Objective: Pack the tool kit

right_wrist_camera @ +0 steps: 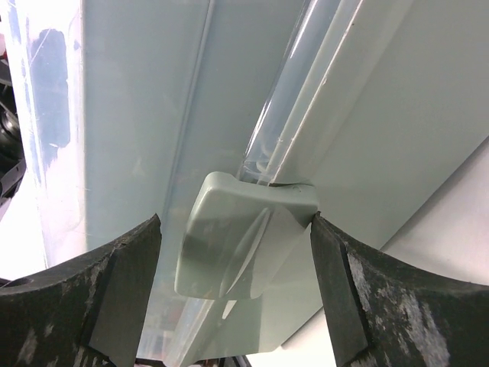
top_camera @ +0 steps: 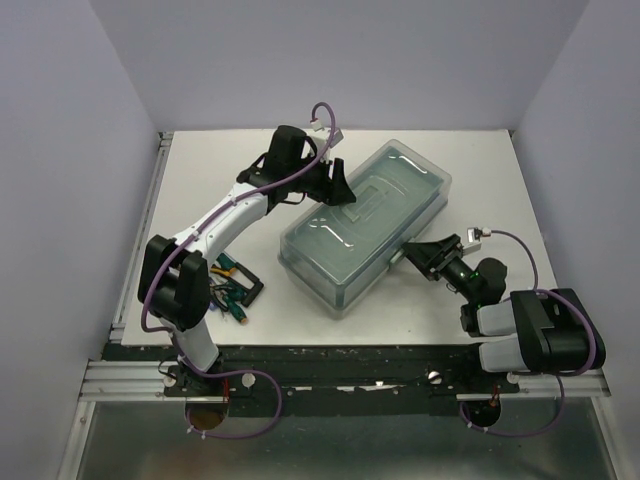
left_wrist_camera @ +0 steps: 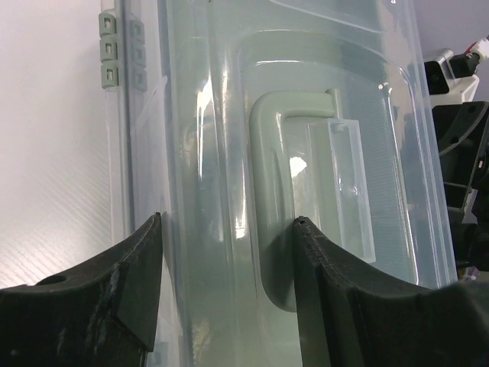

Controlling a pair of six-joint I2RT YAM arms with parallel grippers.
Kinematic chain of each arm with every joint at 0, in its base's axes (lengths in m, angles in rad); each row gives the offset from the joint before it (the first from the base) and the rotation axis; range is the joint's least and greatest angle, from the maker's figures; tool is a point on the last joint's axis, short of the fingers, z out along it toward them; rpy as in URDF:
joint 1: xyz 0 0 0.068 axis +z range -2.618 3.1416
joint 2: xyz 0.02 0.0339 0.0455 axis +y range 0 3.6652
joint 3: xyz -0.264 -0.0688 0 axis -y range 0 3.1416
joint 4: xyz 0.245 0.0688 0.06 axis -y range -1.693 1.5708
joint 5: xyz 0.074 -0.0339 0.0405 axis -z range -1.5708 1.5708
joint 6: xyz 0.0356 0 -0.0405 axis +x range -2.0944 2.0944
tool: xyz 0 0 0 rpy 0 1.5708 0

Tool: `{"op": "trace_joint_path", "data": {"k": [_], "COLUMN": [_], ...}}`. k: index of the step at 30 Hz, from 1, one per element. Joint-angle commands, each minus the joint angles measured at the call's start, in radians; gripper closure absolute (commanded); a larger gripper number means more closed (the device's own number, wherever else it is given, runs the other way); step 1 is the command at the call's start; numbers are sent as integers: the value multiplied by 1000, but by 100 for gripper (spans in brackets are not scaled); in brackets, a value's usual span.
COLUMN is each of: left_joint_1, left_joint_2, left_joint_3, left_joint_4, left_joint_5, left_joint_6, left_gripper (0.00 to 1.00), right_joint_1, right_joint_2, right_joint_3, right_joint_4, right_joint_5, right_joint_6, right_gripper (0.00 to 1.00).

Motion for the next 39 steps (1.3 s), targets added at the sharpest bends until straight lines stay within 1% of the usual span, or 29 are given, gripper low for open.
{"op": "trace_joint_path", "data": {"k": [1,9,12,16,17,18,22,27,36,39], "left_joint_1": [-5,-5,-4,-5,-5,-5,-5,-5,7,10], "left_joint_2": [107,127,130,132,135,135,141,139,129,124], "left_joint_3": [-92,-100,-100,-105,-105,-105,-108,-108,-120,-120], "left_joint_4": [-184,-175,-173,-169,-169,-166,-164,-170,-166,-166], "left_joint_5": [-111,-73,-59,-51,-47,-45,-33,-62,-100,-119], "left_joint_6": [30,22,17,14,13,11,8,17,28,36], "left_gripper": [96,96,99,99,99,99,99,99,99,99], "right_joint_1": [25,67,80,101,106,110,117,117,117,117], "right_joint_2": [-6,-11,-3,14,17,17,6,-52,-115,-129], "right_joint_3": [-61,-52,-52,-52,-54,-20,-9,-17,-23,-21], "right_joint_4": [190,190,190,190,190,190,192,190,188,176], "right_joint_5": [54,110,144,170,176,182,193,210,227,232], "right_joint_6": [-17,-35,-45,-46,-49,-48,-52,-31,-6,-31], "right_gripper": [15,16,17,19,20,22,28,34,34,34]}}
